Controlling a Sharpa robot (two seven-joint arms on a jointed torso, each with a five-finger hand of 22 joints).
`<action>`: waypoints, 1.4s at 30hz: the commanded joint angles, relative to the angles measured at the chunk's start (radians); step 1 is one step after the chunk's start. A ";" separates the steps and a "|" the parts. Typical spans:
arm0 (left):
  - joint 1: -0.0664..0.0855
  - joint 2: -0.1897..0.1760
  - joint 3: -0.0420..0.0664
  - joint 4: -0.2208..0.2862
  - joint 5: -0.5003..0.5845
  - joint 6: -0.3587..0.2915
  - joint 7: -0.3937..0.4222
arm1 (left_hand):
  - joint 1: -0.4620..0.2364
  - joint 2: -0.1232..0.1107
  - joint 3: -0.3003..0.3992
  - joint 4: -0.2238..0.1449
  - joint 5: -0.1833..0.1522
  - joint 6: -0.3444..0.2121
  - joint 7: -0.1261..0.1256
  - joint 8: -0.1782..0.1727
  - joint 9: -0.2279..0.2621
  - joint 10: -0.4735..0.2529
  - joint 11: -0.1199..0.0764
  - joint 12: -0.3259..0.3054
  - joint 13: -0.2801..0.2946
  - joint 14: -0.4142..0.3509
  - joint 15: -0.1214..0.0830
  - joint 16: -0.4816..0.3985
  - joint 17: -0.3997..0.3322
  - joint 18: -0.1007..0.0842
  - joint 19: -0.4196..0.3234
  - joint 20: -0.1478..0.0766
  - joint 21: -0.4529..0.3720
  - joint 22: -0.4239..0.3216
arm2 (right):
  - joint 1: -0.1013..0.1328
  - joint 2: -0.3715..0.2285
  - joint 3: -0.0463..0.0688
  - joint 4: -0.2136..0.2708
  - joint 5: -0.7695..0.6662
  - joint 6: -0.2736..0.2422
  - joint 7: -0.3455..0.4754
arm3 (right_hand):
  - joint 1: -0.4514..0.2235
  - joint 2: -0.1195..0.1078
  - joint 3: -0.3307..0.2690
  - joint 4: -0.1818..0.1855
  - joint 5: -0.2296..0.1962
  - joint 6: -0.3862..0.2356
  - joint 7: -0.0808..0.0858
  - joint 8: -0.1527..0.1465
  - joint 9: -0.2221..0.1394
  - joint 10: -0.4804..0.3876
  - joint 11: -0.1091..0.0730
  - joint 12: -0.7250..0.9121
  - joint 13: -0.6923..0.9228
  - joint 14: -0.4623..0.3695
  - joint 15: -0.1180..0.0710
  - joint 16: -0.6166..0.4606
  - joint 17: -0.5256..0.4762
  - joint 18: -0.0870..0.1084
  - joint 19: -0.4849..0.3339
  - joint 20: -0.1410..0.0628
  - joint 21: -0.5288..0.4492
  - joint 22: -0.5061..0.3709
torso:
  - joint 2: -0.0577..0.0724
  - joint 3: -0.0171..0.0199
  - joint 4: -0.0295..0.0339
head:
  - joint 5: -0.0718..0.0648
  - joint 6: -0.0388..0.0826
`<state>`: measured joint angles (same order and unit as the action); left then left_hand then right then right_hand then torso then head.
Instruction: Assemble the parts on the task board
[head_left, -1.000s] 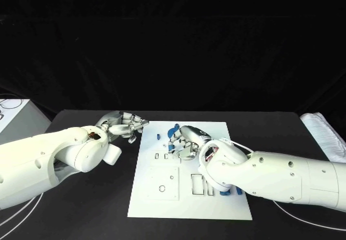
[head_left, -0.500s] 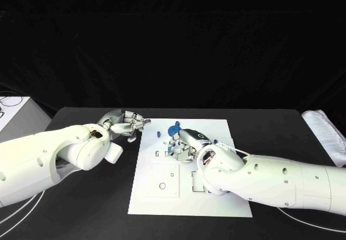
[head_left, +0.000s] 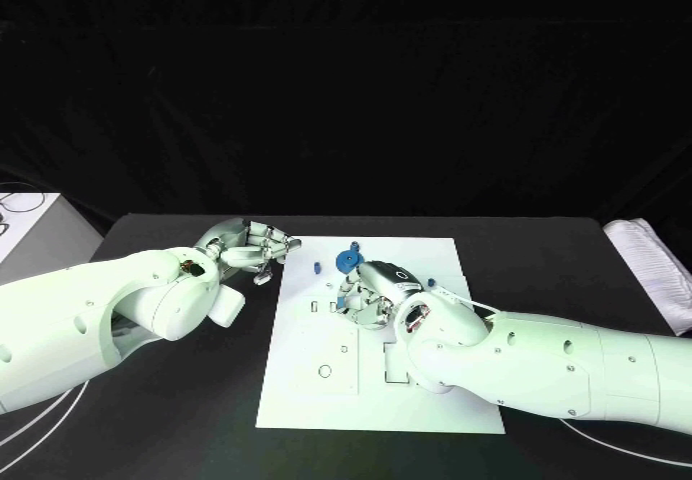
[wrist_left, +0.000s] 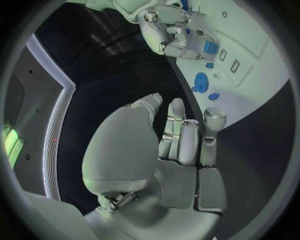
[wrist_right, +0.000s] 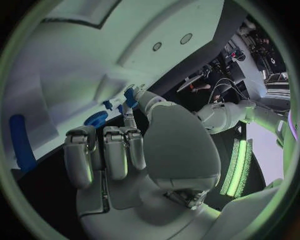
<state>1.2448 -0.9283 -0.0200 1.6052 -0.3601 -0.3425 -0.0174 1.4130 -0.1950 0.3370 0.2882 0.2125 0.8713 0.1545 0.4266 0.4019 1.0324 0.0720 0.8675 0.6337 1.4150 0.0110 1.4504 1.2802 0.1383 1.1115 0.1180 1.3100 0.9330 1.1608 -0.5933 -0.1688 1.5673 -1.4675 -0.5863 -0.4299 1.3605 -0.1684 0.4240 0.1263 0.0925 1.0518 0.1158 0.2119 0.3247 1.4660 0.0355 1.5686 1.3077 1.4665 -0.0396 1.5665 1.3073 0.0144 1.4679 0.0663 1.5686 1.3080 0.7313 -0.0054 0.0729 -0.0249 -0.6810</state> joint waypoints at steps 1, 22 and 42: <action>0.001 0.001 0.000 0.003 -0.010 0.016 0.001 | -0.009 0.003 0.005 -0.001 -0.001 -0.008 -0.002 0.007 0.002 -0.010 0.000 0.007 0.002 0.010 0.001 0.007 0.003 -0.011 0.006 0.001 0.007 0.002 | -0.003 0.003 -0.001 -0.001 -0.023 0.022 -0.001 | -0.010 -0.002 0.003 0.000 0.001 -0.003 0.002 0.003 0.000 0.105 0.004 0.002 0.263 0.104 0.009 0.004 0.263 -0.014 0.103 0.008 0.002 0.263 | 0.000 0.0004 -0.0009 | 0.002 -0.001; 0.001 -0.003 0.000 0.002 -0.013 0.023 -0.003 | -0.009 0.002 0.005 -0.001 -0.001 -0.011 -0.002 0.010 0.004 -0.012 0.001 0.015 0.005 0.011 0.001 0.008 0.005 -0.011 0.008 0.001 0.009 0.005 | -0.005 0.011 -0.005 -0.012 -0.025 0.038 -0.004 | -0.022 -0.013 0.001 0.001 0.001 -0.007 0.003 0.004 0.000 0.105 0.005 0.002 0.263 0.104 0.010 0.004 0.263 -0.014 0.103 0.010 0.002 0.263 | 0.001 0.0003 0.0000 | 0.000 -0.004; 0.001 -0.005 0.000 0.002 -0.013 0.027 -0.005 | -0.009 0.002 0.005 -0.001 -0.001 -0.011 -0.002 0.010 0.004 -0.012 0.001 0.015 0.005 0.011 0.001 0.008 0.005 -0.011 0.008 0.001 0.009 0.005 | -0.005 0.012 -0.006 -0.014 -0.023 0.052 0.001 | -0.039 -0.033 -0.006 0.002 0.001 -0.022 0.009 0.000 -0.003 0.102 0.009 -0.001 0.261 0.104 0.014 0.004 0.263 -0.014 0.103 0.013 0.002 0.263 | 0.003 0.0010 -0.0006 | 0.000 -0.002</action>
<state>1.2448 -0.9335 -0.0202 1.6049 -0.3698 -0.3332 -0.0245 1.4131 -0.1950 0.3369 0.2882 0.2125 0.8686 0.1519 0.4301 0.4048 1.0258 0.0715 0.8790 0.6381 1.4221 0.0110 1.4541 1.2838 0.1385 1.1114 0.1179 1.3148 0.9377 1.1570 -0.5822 -0.1736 1.5529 -1.4804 -0.5571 -0.4353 1.3288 -0.2002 0.4238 0.1266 0.0927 1.0342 0.1234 0.2125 0.3224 1.4660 0.0355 1.5686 1.3074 1.4663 -0.0324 1.5665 1.3080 0.0143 1.4668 0.0725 1.5686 1.3075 0.7335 -0.0047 0.0724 -0.0249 -0.6830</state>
